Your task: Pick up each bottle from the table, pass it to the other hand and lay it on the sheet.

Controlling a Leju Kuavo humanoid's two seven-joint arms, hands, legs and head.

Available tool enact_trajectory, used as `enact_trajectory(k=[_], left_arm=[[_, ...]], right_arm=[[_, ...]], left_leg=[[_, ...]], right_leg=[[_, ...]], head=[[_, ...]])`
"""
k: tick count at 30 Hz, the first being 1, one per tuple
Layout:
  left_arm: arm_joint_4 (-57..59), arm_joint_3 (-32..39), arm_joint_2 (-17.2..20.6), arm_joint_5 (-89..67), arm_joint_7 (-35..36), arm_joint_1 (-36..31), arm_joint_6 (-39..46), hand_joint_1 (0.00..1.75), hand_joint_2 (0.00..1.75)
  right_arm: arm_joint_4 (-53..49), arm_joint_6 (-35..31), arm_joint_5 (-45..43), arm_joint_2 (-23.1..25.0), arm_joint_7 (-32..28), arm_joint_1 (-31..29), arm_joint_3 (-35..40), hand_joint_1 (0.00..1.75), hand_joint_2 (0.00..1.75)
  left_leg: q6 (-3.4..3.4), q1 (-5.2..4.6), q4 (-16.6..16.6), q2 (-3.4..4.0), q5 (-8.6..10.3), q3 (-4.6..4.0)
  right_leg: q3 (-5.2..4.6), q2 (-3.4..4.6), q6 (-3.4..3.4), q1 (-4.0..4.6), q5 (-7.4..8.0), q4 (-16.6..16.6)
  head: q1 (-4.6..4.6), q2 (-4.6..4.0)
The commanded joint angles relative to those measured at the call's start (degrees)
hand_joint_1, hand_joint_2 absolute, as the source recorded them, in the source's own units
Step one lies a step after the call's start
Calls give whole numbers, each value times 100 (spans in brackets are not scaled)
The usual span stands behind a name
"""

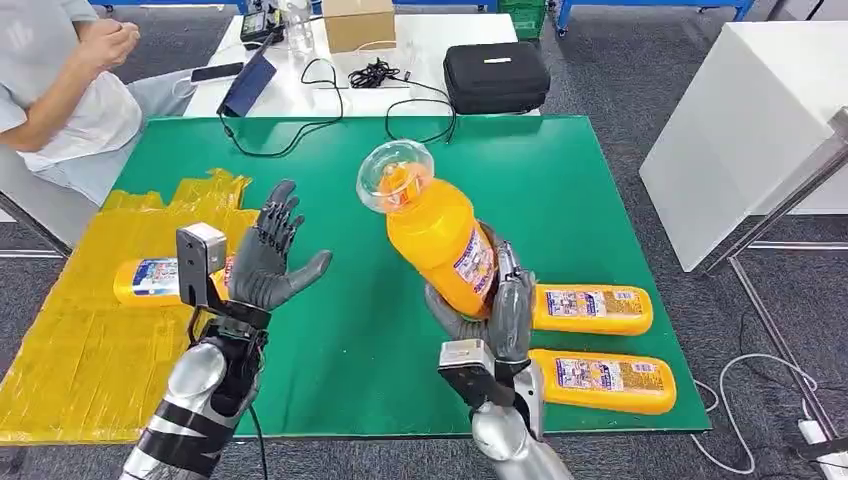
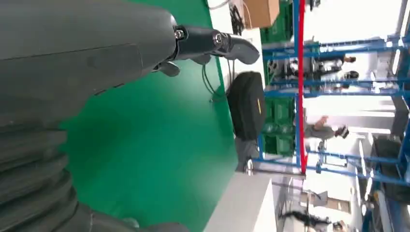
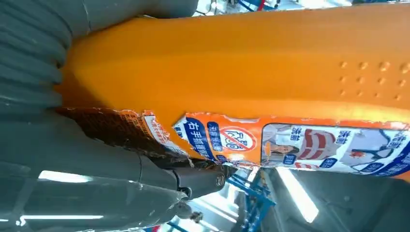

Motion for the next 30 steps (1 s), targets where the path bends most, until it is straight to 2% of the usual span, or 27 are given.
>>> enact_trajectory(k=[1,4,10,18,27,30], left_arm=[[316,-333,182,203,-102,-298,-257,0,175],[184,-355,211,178,-122,-179,-297,0,175],[134,-377,198,135,-161,-143,-387,0,175],[124,-414,187,132,-171,-173,-494,0,175],[116,-430,176,177,-188,-190,-572,0,175],[96,-485,181,226,-207,-221,-683,0,175]], right_arm=[[1392,137,59,-55,295,-806,402,175,175],[1413,-217,38,-102,320,-931,52,175,175],[1429,-146,-76,-196,479,-1229,-804,175,175],[1865,-229,95,-53,439,-1422,-976,175,175],[2140,-190,182,23,354,-1567,-877,175,175],[2404,3,291,78,342,-1698,-664,175,175]], left_leg=[[-4,3,-4,11,-4,17],[-4,2,-5,5,-4,20],[0,1,-2,0,-3,14],[-5,3,-1,7,-9,21],[-2,2,0,3,-2,9],[-2,3,1,8,-6,15]], right_leg=[[14,5,-4,4,0,-5],[15,-1,-5,3,-3,-4],[12,-5,0,2,-4,-2],[18,0,-6,5,-8,-1],[4,-1,-2,2,-2,1],[10,3,-3,4,-5,1]], head=[[0,0],[0,0],[0,0],[0,0],[-2,0],[0,0]])
